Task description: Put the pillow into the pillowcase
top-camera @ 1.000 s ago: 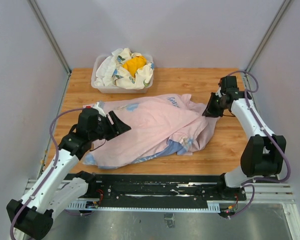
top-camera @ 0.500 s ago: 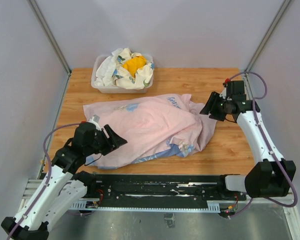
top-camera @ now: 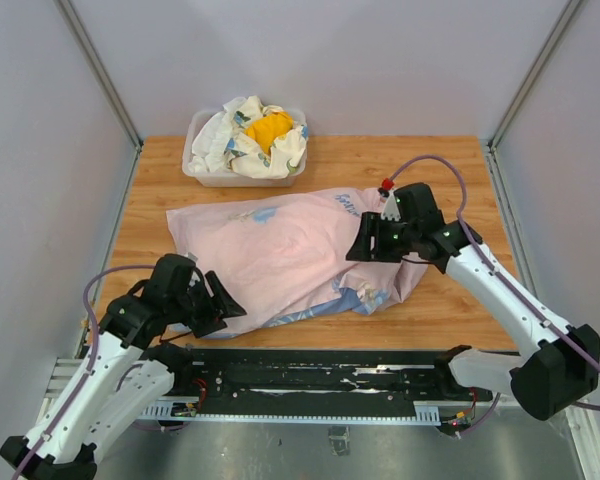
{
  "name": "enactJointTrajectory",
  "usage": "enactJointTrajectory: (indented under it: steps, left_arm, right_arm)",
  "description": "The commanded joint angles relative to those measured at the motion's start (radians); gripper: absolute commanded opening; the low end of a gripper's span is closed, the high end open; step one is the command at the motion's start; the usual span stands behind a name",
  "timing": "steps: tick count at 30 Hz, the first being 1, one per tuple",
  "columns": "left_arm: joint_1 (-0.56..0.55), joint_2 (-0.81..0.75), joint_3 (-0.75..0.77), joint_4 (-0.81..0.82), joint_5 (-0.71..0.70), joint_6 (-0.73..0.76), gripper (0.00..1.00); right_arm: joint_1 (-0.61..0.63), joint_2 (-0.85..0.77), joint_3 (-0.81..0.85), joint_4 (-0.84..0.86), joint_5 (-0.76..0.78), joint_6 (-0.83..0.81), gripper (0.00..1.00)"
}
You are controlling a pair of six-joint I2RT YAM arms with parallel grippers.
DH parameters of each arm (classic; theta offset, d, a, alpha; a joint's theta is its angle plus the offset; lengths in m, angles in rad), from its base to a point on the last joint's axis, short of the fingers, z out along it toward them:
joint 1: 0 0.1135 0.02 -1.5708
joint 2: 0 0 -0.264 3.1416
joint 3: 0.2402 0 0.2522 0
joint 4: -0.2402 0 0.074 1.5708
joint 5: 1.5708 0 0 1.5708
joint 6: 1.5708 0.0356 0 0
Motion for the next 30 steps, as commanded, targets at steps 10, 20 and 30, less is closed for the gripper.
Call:
enactJointTrajectory:
  steps: [10,20,30]
  left_arm:
    - [-0.006,-0.045,-0.140,-0.109,-0.008,-0.084,0.70]
    - [-0.005,-0.013,-0.155,-0.076,-0.109,-0.166,0.70]
    - [-0.005,0.023,-0.121,-0.029,-0.255,-0.229,0.66]
  right_arm:
    - [0.198,0.073,-0.016,0.177,-0.036,0.027,0.60]
    - [0.198,0.065,-0.040,0.201,-0.029,0.027,0.60]
    - [0.197,0.069,-0.049,0.205,-0.024,0.026,0.60]
